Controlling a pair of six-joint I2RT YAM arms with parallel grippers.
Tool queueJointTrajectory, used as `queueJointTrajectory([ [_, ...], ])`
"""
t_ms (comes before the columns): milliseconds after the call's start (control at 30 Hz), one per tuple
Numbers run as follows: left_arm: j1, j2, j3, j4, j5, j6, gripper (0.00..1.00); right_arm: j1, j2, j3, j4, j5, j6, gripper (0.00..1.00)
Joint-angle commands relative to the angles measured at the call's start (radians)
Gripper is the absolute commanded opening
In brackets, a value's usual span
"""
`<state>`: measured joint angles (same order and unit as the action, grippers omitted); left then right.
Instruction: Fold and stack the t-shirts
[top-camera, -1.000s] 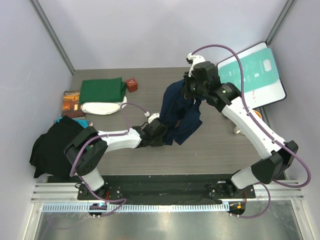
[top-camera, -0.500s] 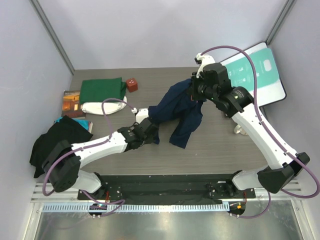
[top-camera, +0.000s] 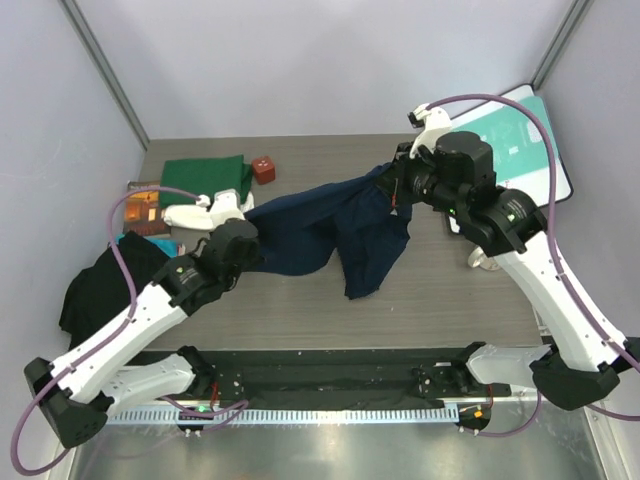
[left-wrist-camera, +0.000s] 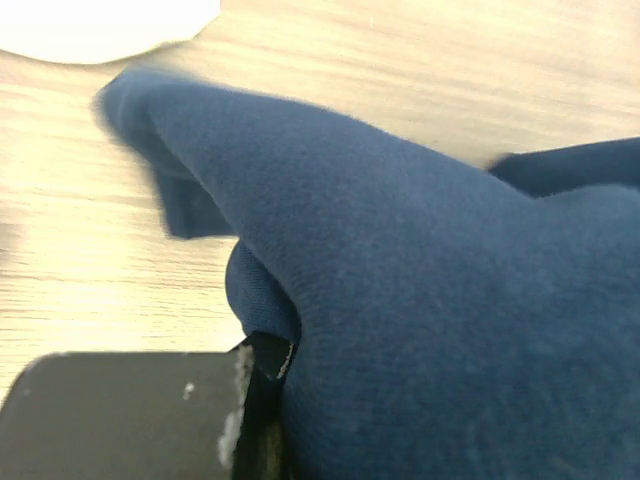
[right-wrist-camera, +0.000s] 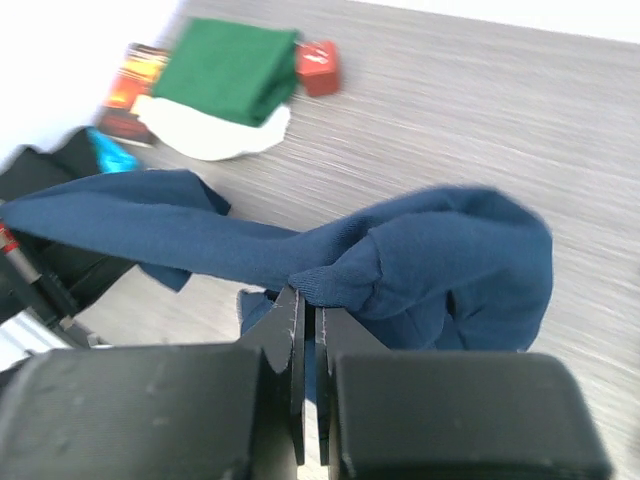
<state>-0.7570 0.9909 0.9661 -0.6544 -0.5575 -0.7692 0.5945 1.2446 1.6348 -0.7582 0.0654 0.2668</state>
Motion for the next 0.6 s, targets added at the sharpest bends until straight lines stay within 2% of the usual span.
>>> queueJointTrajectory([
  [0, 0.071, -0.089, 0.058, -0.230, -0.209, -0.015, 0.00, -0.053, -0.118, 0.056, 0.091, 0.192, -0.031, 0.01],
  [167, 0.081, -0.112, 0.160, -0.264, -0.214, 0.071, 0.00, -0.053, -0.157, 0.094, 0.076, 0.169, -0.015, 0.01],
  [333, 0.081, -0.127, 0.255, -0.258, -0.128, 0.156, 0.00, -0.053, -0.163, 0.175, -0.019, 0.159, 0.003, 0.01],
  [433, 0.085, -0.098, 0.298, -0.286, -0.116, 0.168, 0.00, -0.053, -0.134, 0.207, -0.064, 0.169, 0.015, 0.01],
  [567, 0.107, -0.034, 0.304, -0.287, -0.082, 0.169, 0.00, -0.053, -0.068, 0.160, -0.082, 0.171, 0.038, 0.01],
])
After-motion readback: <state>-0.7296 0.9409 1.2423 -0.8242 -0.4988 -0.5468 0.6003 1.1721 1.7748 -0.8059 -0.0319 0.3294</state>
